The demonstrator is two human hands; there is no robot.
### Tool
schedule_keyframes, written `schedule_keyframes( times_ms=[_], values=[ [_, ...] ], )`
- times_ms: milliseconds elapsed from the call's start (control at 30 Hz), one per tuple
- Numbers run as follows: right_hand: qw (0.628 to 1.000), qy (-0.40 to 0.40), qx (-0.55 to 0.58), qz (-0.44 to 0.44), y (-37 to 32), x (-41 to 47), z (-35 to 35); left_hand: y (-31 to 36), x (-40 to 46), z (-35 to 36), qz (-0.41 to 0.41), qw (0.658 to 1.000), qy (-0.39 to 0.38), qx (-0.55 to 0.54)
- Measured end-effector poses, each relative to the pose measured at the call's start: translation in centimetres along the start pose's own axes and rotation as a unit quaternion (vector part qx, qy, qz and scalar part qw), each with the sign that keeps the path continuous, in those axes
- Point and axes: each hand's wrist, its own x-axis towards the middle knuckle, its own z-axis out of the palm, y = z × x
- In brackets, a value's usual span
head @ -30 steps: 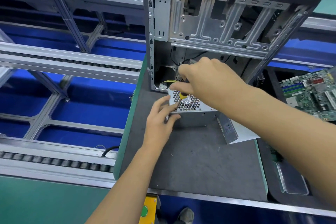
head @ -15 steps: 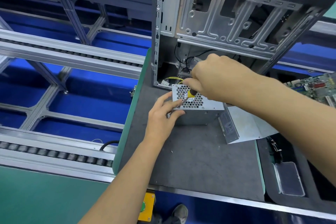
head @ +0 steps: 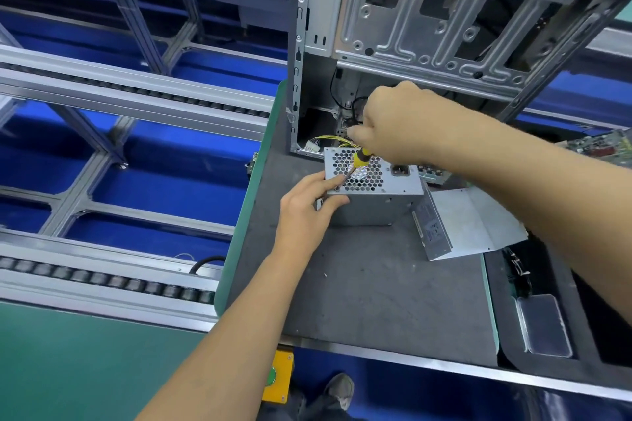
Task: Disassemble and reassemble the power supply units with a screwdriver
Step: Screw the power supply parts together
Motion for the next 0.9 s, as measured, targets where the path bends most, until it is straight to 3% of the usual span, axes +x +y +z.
schedule_keyframes(
  times_ms=[100, 233, 333, 400, 467, 567, 667, 800, 900],
  values=[
    [0.991, -0.071, -0.071, -0.091, 0.6, -0.4, -1.1, 0.2, 0.1, -0.2, 0.004, 1.000, 0.002, 0.012],
    [0.916, -0.021, -0.316, -0.248, 0.4, -0.9, -1.6, 0.3, 0.1, -0.1, -0.002, 1.000, 0.001, 0.015],
    [0.910, -0.007, -0.334, -0.244, -0.4, -1.0, -1.7, 0.5, 0.1, 0.0, -0.009, 1.000, 0.004, 0.016],
    [0.926, -0.016, -0.310, -0.214, -1.1, -0.8, -1.3, 0.5, 0.3, -0.1, -0.014, 1.000, 0.004, 0.013],
    [0.952, -0.057, -0.261, -0.151, -2.1, -0.1, -1.1, 0.6, 0.3, -0.1, -0.013, 1.000, -0.002, 0.014],
    [0.961, -0.106, -0.237, -0.093, -2.8, 0.8, -1.5, 0.8, 0.2, -0.3, -0.022, 1.000, -0.004, 0.016],
    [0.951, -0.107, -0.268, -0.114, -2.1, 0.5, -1.9, 0.8, 0.2, -0.4, -0.022, 0.999, -0.009, 0.027],
    [0.901, -0.020, -0.346, -0.260, -1.6, -0.5, -1.5, 0.9, 0.3, -0.3, -0.019, 1.000, -0.004, 0.024],
    [0.930, -0.022, -0.301, -0.211, -2.2, -0.1, -1.1, 0.8, 0.4, -0.2, -0.028, 1.000, 0.002, 0.015]
  ],
)
